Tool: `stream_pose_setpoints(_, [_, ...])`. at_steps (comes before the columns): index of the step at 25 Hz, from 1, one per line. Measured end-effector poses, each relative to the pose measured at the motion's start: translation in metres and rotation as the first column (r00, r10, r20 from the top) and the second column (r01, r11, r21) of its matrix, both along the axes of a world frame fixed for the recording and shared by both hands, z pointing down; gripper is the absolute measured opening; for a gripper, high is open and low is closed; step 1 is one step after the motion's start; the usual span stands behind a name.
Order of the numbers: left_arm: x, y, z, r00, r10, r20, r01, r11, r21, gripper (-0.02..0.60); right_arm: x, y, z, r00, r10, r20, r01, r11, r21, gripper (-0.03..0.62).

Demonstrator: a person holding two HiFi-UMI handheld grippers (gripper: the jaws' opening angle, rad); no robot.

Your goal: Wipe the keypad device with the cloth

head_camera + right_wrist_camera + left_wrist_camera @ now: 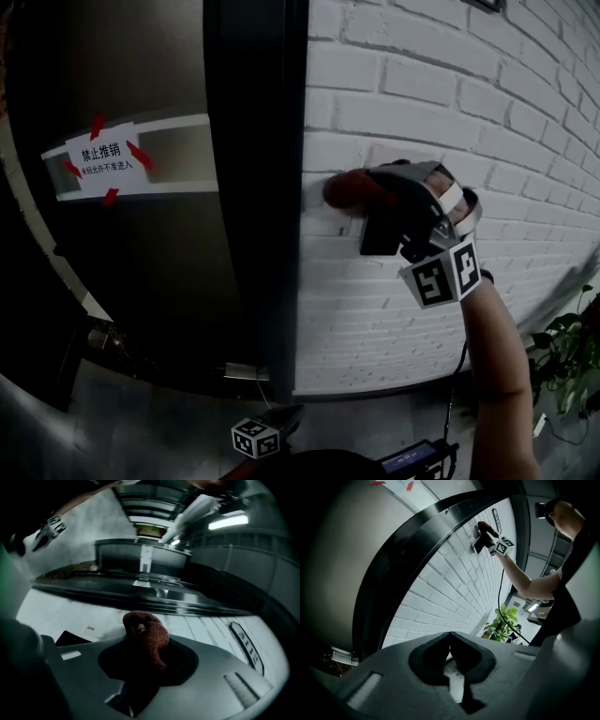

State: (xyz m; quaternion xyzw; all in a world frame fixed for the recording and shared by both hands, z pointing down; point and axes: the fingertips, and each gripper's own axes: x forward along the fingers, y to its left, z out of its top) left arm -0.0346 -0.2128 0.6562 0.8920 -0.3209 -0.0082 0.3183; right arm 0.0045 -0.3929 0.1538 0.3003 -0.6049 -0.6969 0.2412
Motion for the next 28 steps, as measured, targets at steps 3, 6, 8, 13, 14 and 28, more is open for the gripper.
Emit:
stream_pose_setpoints(3, [0.007,-0.002,-0.002,1.000,0.023,-0.007,-0.023,1.000,0.006,0.005,-0.011,-0.005,0.050,0.973,0.074,-0.219,-0.053,0.994,0.099,0.090])
stream_pose_setpoints(6, [0.007,-0.003,-0.002,0.999,0.033,-0.010,-0.033,0.999,0.006,0.005,-0.013,-0.004,0.095,0.946,0.074,-0.317,-0.044,0.994,0.102,0.087])
stream_pose_setpoints(8, [0.003,-0.002,-0.001,0.999,0.031,-0.008,-0.031,1.000,-0.001,0.005,-0.012,-0.001,0.120,0.928,0.061,-0.368,-0.035,0.996,0.077,0.087])
stream_pose_setpoints(13, [-0.001,0.000,0.002,1.000,0.023,-0.002,-0.024,1.000,-0.013,0.005,0.010,0.002,0.079,0.991,0.013,-0.136,-0.010,1.000,0.024,0.100])
stream_pose_setpoints(14, [-0.001,0.001,0.002,1.000,0.026,-0.001,-0.026,1.000,-0.012,0.005,0.021,0.002,0.060,0.999,0.003,-0.046,-0.003,1.000,0.005,0.101])
stream_pose_setpoints(28, [0.009,0.011,0.003,0.998,0.066,0.022,-0.066,0.998,-0.025,0.005,0.088,-0.004,0.110,0.908,0.071,0.412,0.094,0.926,-0.366,0.098])
